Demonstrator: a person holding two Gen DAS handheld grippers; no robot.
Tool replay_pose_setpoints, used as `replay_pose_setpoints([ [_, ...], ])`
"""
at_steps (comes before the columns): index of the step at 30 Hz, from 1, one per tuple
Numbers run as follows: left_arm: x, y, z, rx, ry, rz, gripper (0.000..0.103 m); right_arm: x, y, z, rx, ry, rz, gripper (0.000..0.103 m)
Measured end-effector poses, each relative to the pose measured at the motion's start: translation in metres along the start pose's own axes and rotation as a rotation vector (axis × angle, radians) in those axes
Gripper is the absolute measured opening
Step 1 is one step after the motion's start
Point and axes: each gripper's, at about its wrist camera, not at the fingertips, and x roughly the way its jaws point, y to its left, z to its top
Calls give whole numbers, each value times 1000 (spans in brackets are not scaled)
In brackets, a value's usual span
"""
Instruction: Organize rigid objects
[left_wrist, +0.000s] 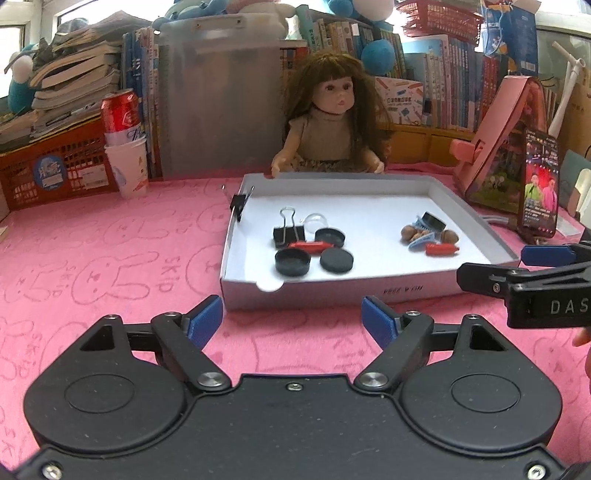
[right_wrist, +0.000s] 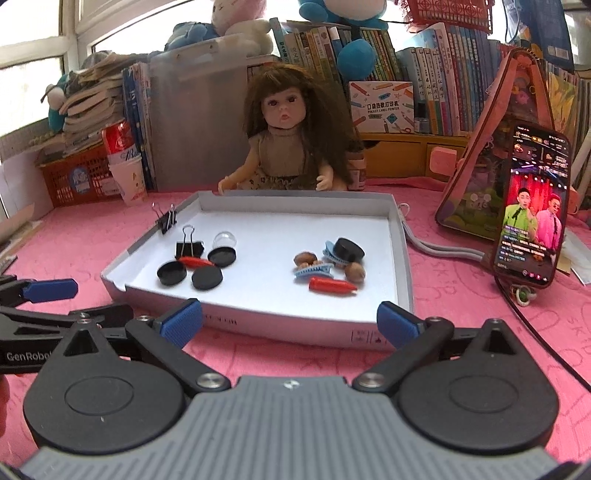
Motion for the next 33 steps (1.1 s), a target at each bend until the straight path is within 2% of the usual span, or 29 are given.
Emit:
replay_pose_setpoints([
  [8, 8, 1, -18, 6, 29, 38, 81, 12, 6, -20, -17, 51, -40, 103],
  [18, 20, 0, -23, 14, 37, 81, 81, 23, 4, -28, -5, 86, -78, 103],
  [25, 25, -1, -23, 26, 37, 83, 84, 32, 10, -29, -21, 109, -98, 103],
  [33, 30, 12, -24, -44, 63, 62, 92, 32, 12, -29, -29, 116, -103, 103],
])
